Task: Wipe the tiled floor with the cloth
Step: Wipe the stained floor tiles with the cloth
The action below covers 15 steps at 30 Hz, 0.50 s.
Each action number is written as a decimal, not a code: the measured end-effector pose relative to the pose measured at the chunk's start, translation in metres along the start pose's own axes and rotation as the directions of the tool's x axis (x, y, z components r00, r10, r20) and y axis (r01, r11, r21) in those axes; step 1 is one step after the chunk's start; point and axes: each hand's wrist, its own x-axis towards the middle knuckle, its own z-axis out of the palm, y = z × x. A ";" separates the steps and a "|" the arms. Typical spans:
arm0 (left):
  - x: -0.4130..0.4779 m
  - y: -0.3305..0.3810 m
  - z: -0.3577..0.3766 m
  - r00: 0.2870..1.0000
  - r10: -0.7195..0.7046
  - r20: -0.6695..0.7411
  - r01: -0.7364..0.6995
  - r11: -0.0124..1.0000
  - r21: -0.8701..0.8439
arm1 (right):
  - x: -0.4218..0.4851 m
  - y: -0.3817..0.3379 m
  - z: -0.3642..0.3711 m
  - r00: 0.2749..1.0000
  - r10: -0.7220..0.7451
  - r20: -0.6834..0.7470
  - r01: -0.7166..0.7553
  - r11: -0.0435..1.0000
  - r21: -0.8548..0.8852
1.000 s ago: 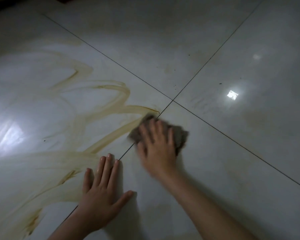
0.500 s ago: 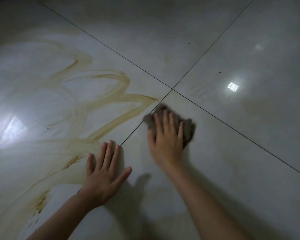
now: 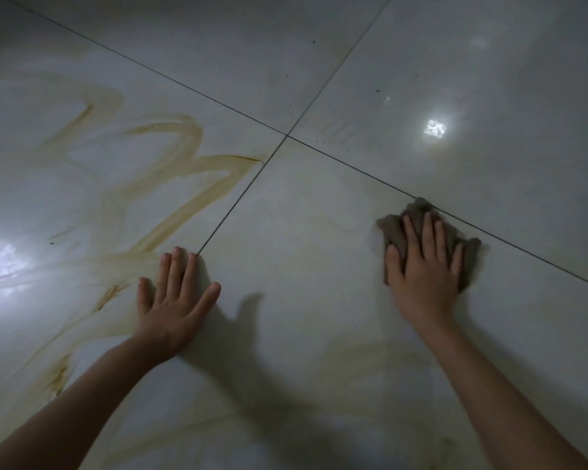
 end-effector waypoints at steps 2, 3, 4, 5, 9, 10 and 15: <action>-0.001 0.003 0.000 1.000 -0.017 -0.016 0.017 1.000 -0.005 | -0.018 -0.042 0.009 0.971 0.231 -0.058 -0.229 0.973 0.037; -0.002 0.004 -0.001 0.999 -0.022 -0.031 0.022 1.000 -0.003 | -0.033 -0.073 0.013 0.965 0.250 -0.075 -0.245 0.967 0.066; -0.003 0.004 -0.003 0.999 -0.020 -0.050 0.020 1.000 0.006 | -0.050 -0.105 0.018 0.979 0.188 -0.080 -0.180 0.979 0.101; -0.004 0.004 -0.005 0.997 -0.013 -0.074 0.014 1.000 0.021 | -0.070 -0.136 0.022 0.996 0.054 -0.064 -0.046 0.991 0.130; -0.012 0.010 -0.010 0.987 0.046 -0.155 -0.022 0.988 0.153 | -0.120 -0.169 0.024 0.834 -0.547 0.071 0.526 0.828 0.196; -0.014 0.012 -0.009 0.984 0.069 -0.164 -0.037 0.980 0.193 | -0.119 -0.151 0.021 0.813 -0.580 0.054 0.563 0.806 0.181; -0.021 0.030 0.003 0.970 0.216 -0.115 -0.176 0.942 0.286 | -0.134 0.006 -0.008 0.947 -0.320 0.040 0.319 0.947 0.018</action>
